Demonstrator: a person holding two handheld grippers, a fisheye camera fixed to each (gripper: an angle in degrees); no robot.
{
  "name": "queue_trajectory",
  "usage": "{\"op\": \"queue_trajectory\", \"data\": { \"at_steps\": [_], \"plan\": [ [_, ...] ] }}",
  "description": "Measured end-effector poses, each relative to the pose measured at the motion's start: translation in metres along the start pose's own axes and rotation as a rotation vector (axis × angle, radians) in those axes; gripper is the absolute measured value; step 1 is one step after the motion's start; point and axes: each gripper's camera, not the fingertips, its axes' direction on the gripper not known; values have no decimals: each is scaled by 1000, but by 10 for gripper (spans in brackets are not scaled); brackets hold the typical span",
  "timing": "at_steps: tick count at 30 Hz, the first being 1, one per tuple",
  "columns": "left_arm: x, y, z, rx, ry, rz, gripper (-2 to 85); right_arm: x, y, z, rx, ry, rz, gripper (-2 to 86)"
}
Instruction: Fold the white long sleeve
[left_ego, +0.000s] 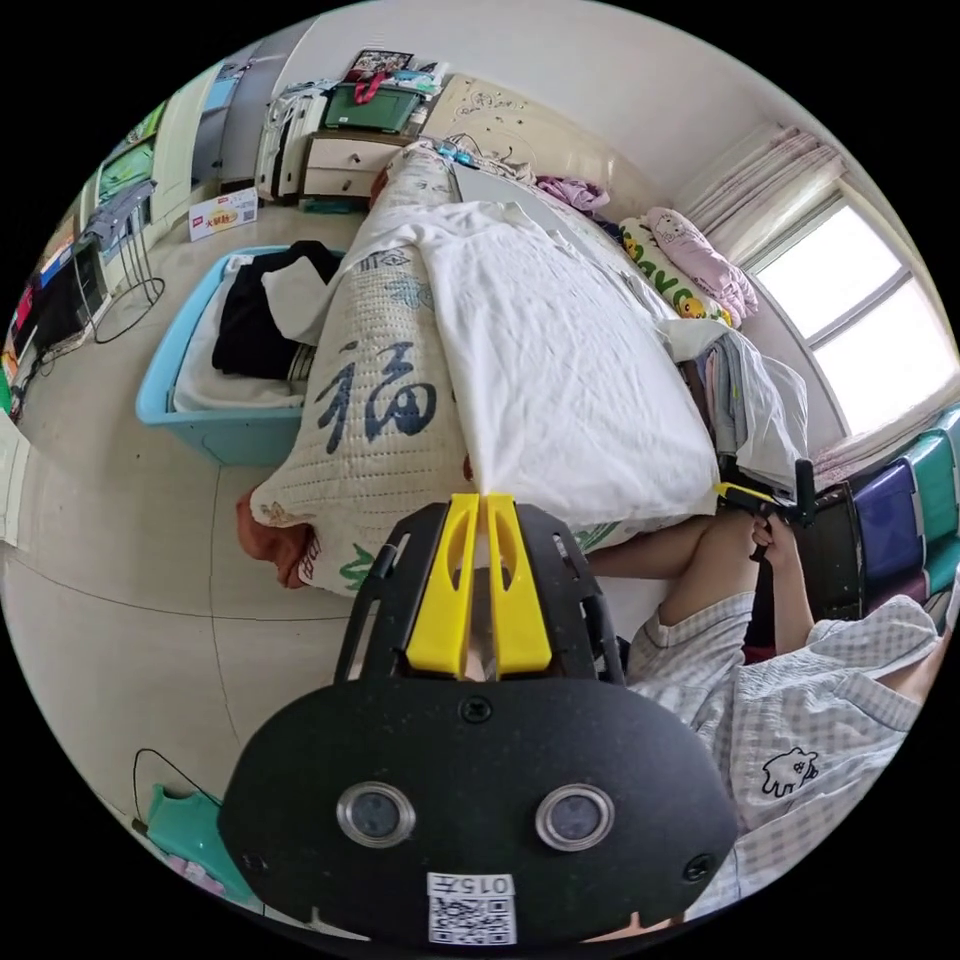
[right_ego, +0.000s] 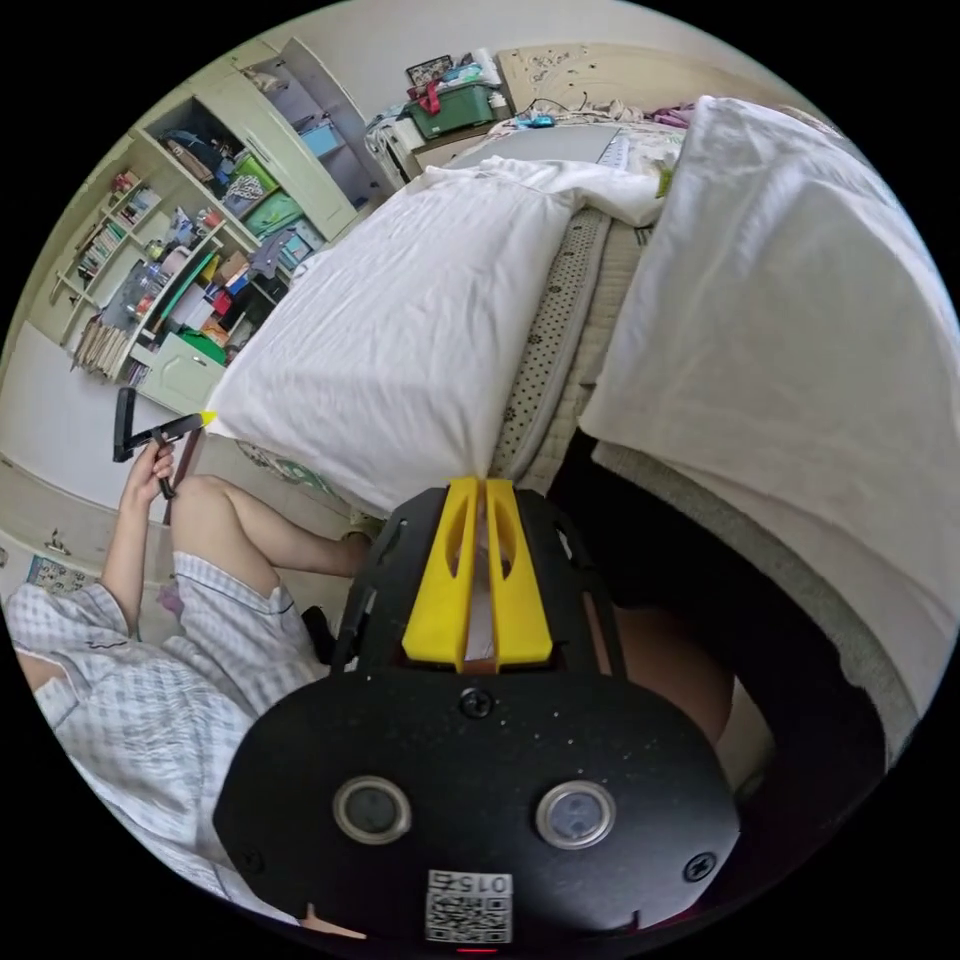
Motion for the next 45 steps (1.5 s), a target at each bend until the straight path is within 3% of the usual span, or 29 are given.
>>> {"op": "queue_trajectory", "data": {
  "at_steps": [7,21,24,30,34,38,45],
  "plan": [
    [29,-1,29,-83,-158,34,-3,-35,-8,16,-47,135,-51,2],
    [73,22,35,-71,-234,54,1,-128,4,47,5,530,-209,3],
    [84,29,35,-66,-261,60,4,-127,0,40,5,485,-172,2],
    [105,55,23,-27,-317,62,27,-99,-1,-10,-75,196,-19,-1],
    [133,90,0,91,-432,97,52,-110,36,-79,69,329,42,0],
    [138,114,-29,215,-389,60,56,-119,66,-145,245,419,98,6],
    [159,126,-72,400,-170,55,56,-96,61,-220,556,150,193,33]
  ]
}}
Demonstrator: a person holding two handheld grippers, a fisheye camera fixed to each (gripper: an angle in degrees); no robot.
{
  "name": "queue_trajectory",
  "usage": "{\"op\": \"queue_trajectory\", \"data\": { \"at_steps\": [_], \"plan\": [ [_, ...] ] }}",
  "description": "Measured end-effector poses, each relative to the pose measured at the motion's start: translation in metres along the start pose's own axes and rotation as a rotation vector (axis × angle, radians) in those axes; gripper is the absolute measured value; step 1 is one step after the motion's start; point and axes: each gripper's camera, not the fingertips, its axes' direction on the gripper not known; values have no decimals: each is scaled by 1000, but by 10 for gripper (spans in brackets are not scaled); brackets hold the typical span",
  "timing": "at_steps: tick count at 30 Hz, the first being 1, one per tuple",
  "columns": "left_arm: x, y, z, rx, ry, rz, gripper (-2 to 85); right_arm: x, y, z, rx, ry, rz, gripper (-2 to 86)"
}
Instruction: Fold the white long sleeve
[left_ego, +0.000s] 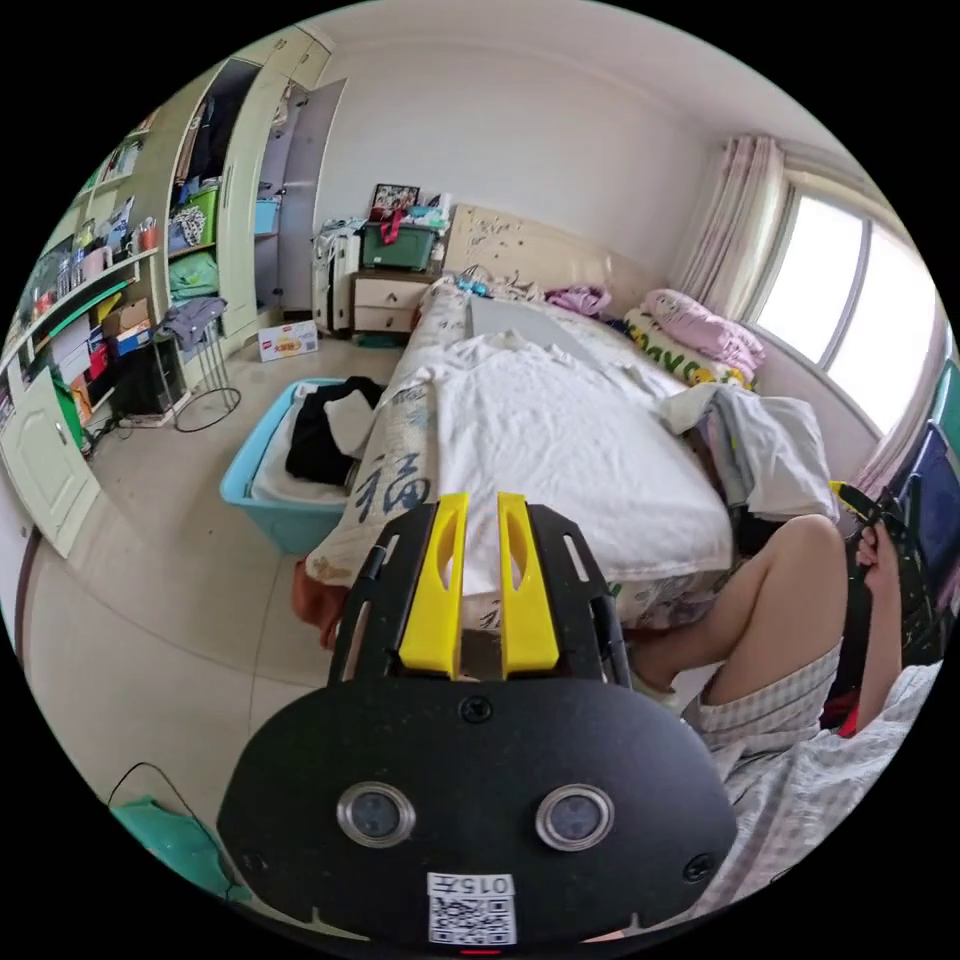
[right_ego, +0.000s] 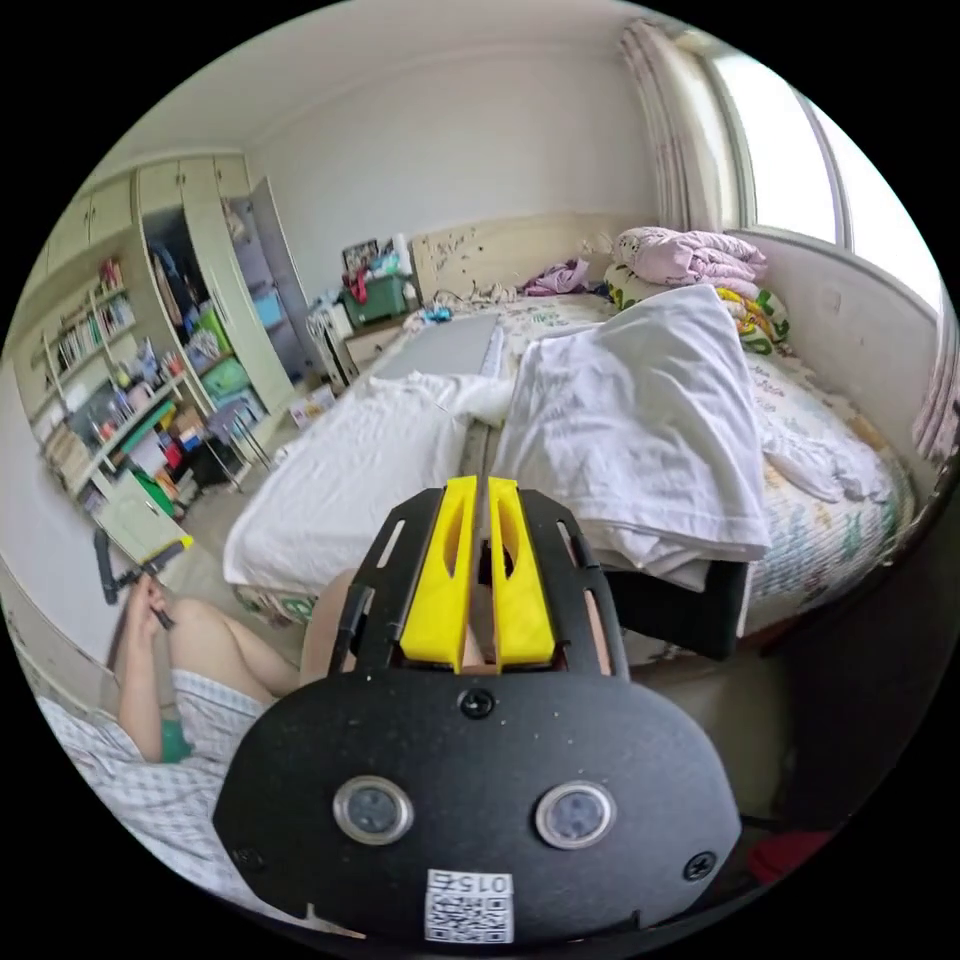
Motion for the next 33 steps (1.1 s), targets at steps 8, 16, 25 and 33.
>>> {"op": "queue_trajectory", "data": {
  "at_steps": [8,16,25,33],
  "plan": [
    [96,-45,36,-25,214,209,81,25,-82,35,103,-89,84,75],
    [227,-137,145,-88,313,508,99,84,-236,135,56,81,224,103],
    [289,-170,301,-293,413,606,98,135,-349,268,-207,439,297,136],
    [316,-159,364,-539,273,793,111,153,-352,350,-379,613,235,47]
  ]
}}
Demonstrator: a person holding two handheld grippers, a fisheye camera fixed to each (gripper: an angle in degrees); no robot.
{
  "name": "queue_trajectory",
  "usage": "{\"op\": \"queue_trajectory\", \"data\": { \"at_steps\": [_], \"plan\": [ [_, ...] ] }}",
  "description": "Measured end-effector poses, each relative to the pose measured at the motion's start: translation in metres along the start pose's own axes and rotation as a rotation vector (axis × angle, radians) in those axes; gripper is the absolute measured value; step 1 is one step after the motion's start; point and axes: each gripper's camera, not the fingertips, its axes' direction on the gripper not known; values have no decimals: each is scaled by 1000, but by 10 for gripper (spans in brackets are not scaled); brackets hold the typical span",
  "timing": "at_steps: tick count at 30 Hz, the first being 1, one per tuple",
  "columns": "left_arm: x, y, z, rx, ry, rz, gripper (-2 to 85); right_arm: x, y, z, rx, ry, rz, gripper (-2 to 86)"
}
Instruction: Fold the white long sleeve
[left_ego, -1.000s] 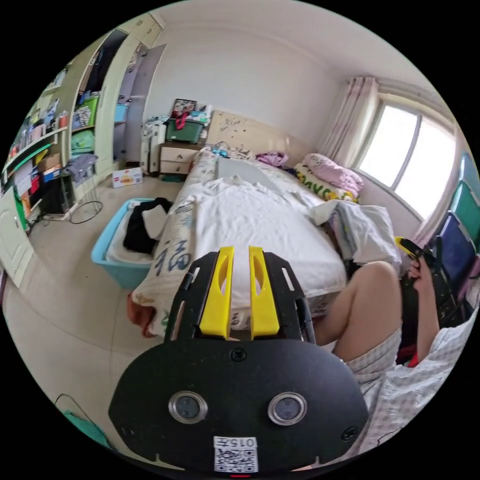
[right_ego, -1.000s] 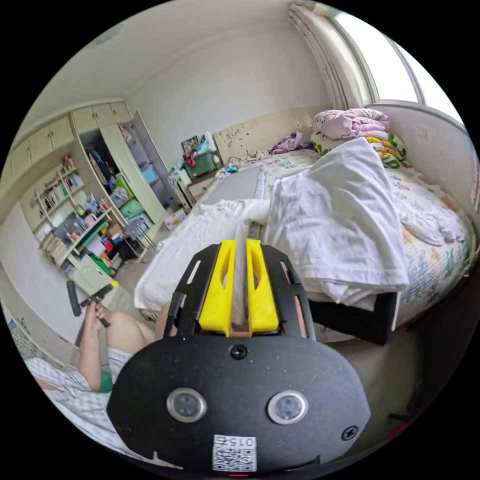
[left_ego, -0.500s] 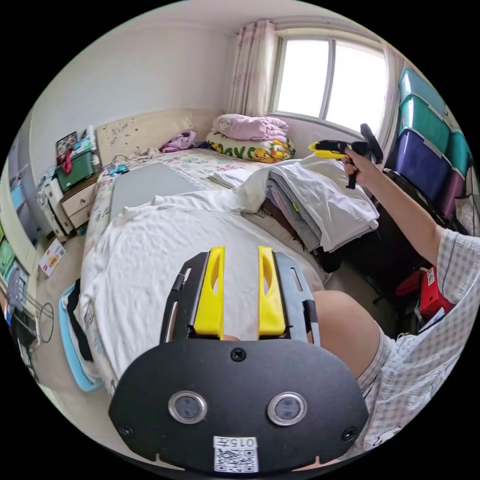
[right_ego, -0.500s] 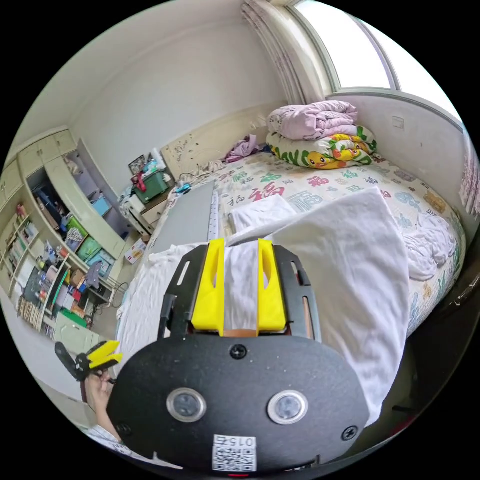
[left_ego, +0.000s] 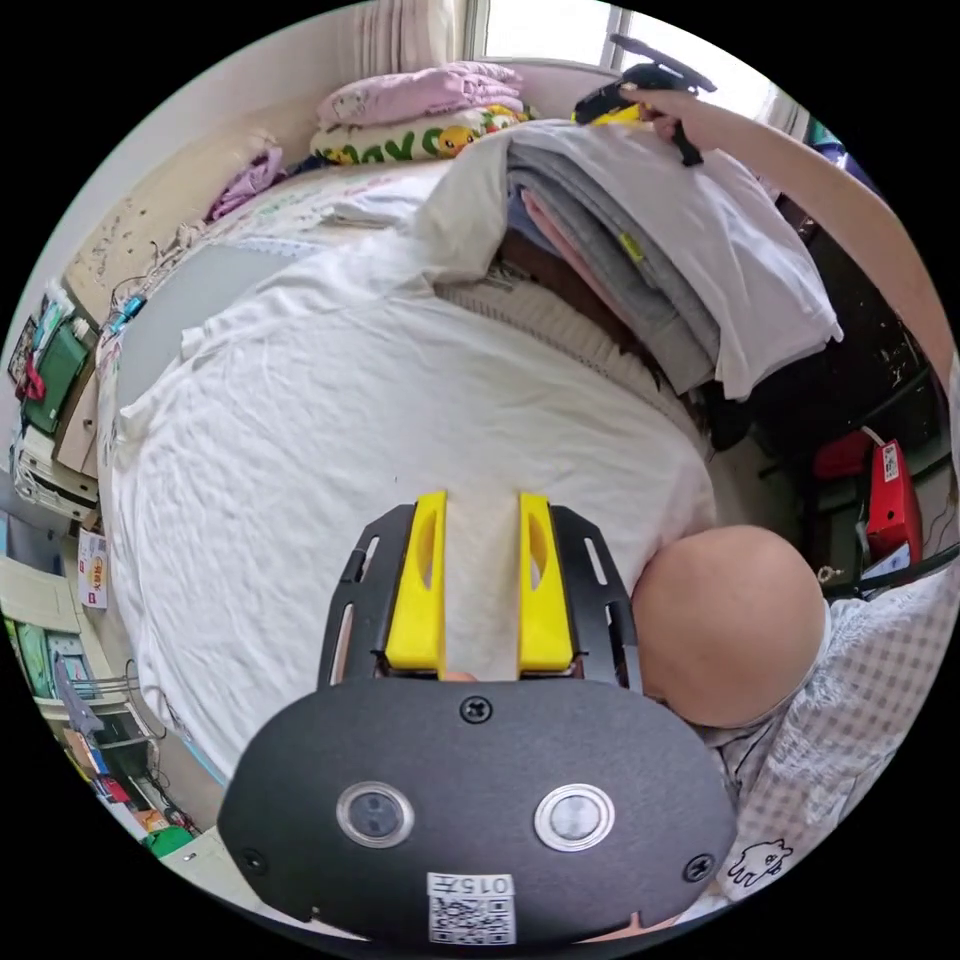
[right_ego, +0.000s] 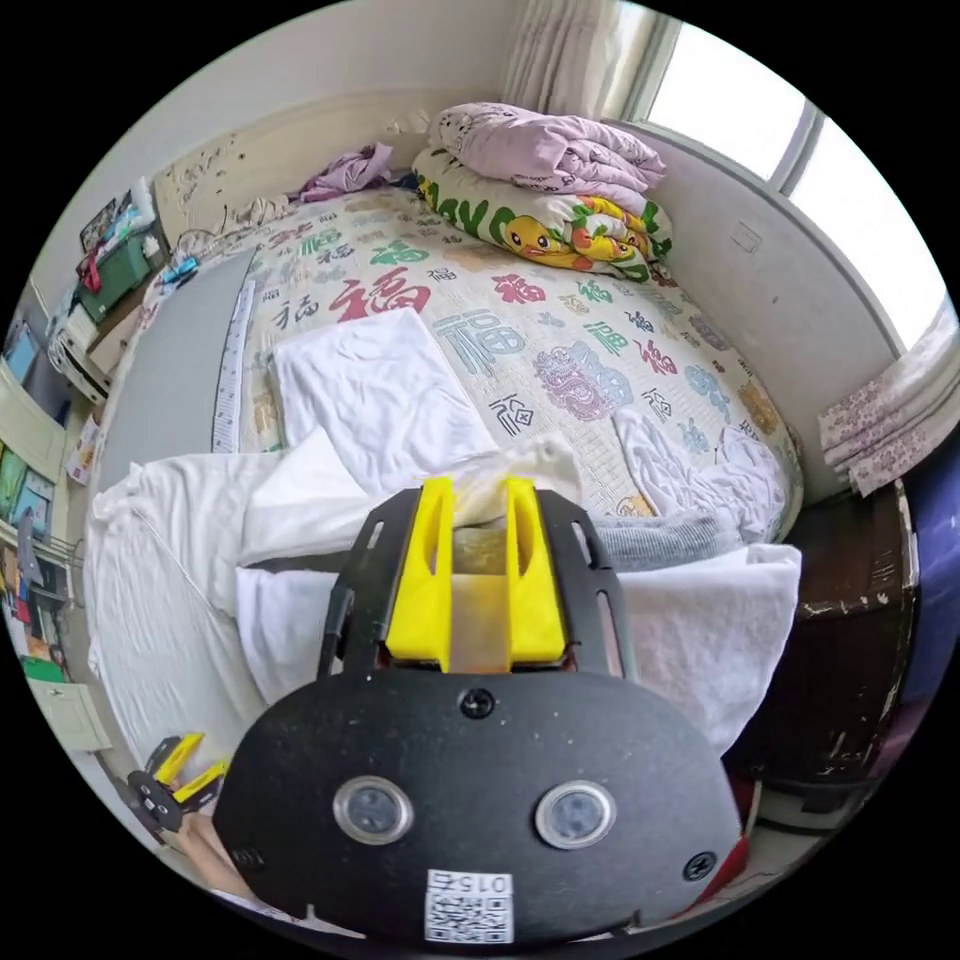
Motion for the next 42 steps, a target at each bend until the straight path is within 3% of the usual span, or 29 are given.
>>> {"op": "queue_trajectory", "data": {
  "at_steps": [5,11,14,16,19,21,24,30,36,42],
  "plan": [
    [-23,4,4,21,33,-35,107,-20,16,-11,145,8,-25,6],
    [-84,26,-19,115,111,-155,81,-79,70,-113,547,-290,-192,-2],
    [-143,69,-58,359,209,-343,98,-139,120,-156,626,-458,-414,-3],
    [-202,120,-73,599,429,-533,114,-191,178,-164,650,-601,-585,-4],
    [-264,185,-58,864,744,-742,125,-255,253,-129,578,-734,-736,-3],
    [-284,212,-45,931,824,-820,139,-290,292,-90,489,-775,-795,-3],
    [-302,233,-27,875,813,-924,164,-332,340,-24,319,-794,-896,-2],
    [-324,242,9,621,714,-973,144,-350,387,34,188,-762,-1197,2],
    [-334,261,24,625,731,-959,24,-317,385,50,225,-825,-1112,20],
    [-328,275,8,726,735,-940,1,-283,398,59,319,-819,-1014,49]
  ]
}}
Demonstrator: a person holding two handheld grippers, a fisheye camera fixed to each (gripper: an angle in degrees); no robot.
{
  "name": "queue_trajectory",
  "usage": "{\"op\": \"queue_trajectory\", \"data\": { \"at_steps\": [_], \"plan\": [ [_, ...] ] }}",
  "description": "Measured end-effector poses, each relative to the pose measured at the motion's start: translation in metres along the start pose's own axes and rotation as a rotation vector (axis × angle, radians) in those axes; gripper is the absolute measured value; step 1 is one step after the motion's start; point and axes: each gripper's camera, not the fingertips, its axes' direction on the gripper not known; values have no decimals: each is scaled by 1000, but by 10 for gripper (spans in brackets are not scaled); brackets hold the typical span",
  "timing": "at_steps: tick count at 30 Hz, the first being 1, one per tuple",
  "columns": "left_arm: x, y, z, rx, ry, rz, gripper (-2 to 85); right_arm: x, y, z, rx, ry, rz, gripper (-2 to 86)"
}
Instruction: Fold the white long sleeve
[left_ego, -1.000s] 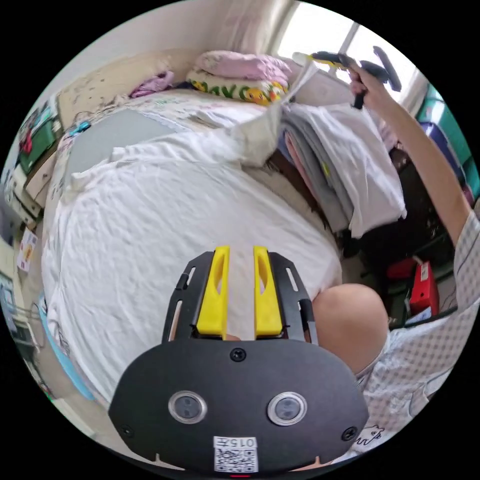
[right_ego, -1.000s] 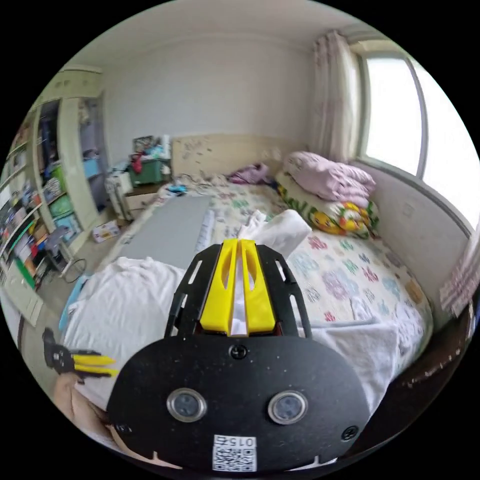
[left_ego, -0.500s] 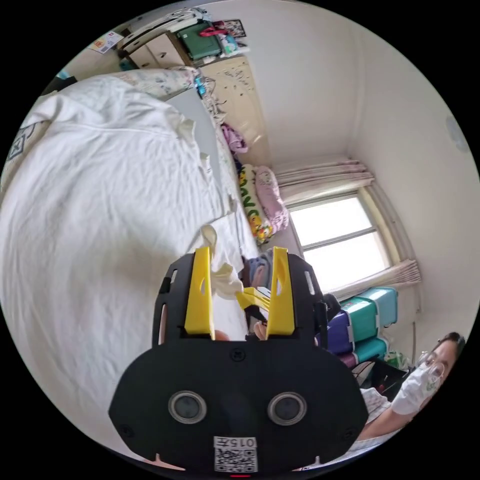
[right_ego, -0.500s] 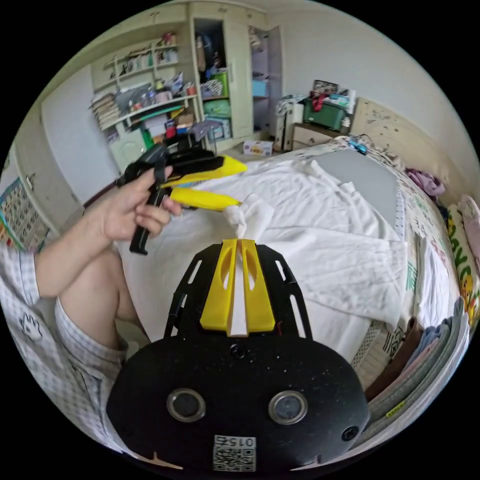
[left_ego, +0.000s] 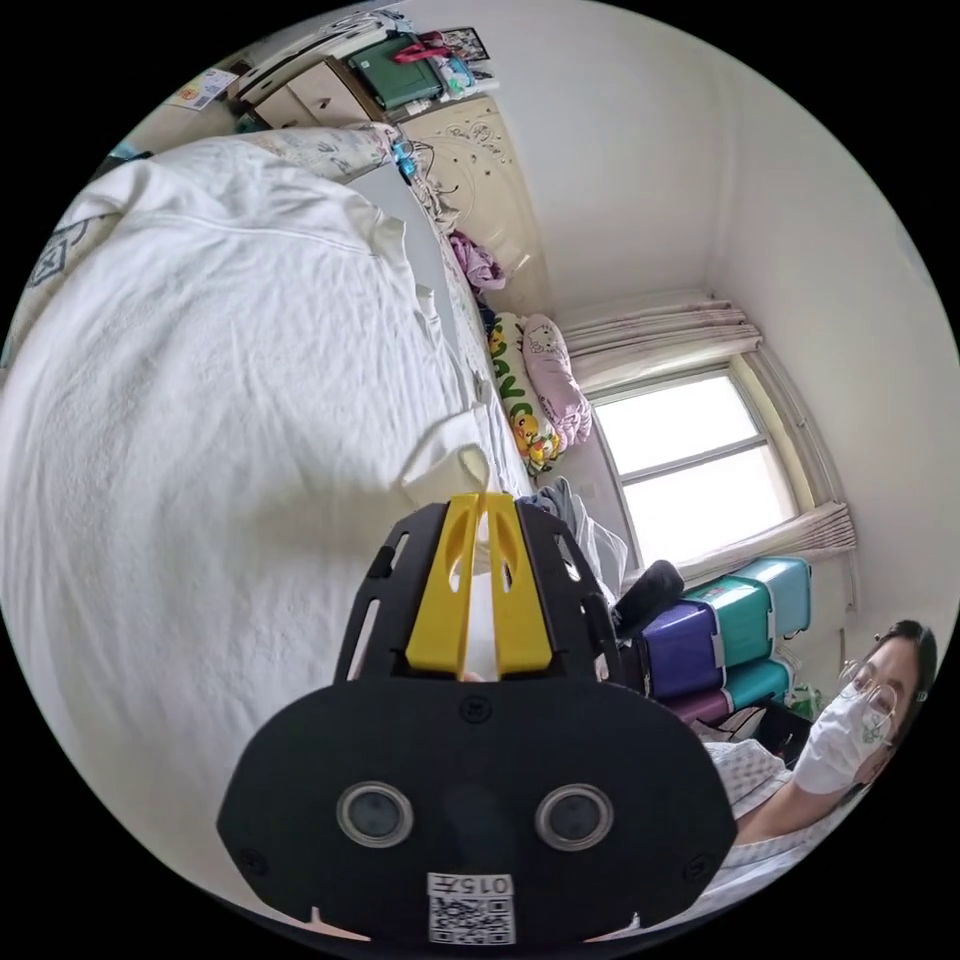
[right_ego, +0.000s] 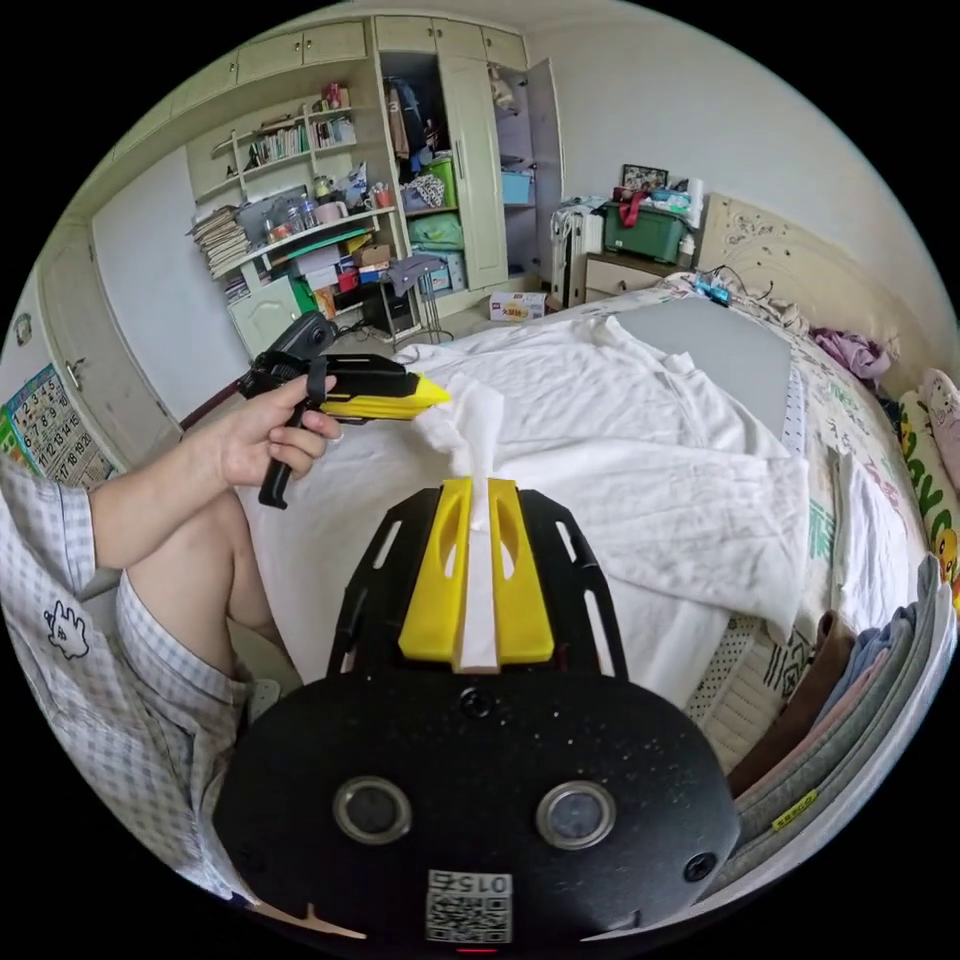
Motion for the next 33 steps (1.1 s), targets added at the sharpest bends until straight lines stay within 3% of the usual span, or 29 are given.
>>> {"op": "queue_trajectory", "data": {
  "at_steps": [4,8,11,13,21,27,33],
  "plan": [
    [5,7,-18,36,8,4,-1,-41,12,-5,82,62,-154,93],
    [3,13,-28,44,6,-2,-1,-83,16,27,-8,109,-284,102],
    [-3,16,-31,30,29,-19,2,-110,24,56,-75,324,-339,88],
    [-6,21,-36,44,21,-29,8,-119,33,61,-48,411,-360,27],
    [-10,32,-52,102,-91,-35,89,-96,56,42,7,210,-291,-4],
    [-10,36,-30,15,-68,-4,16,-85,69,39,4,159,-289,-4],
    [31,68,-62,91,-109,117,-2,-88,77,19,64,95,-355,-4]
  ]
}}
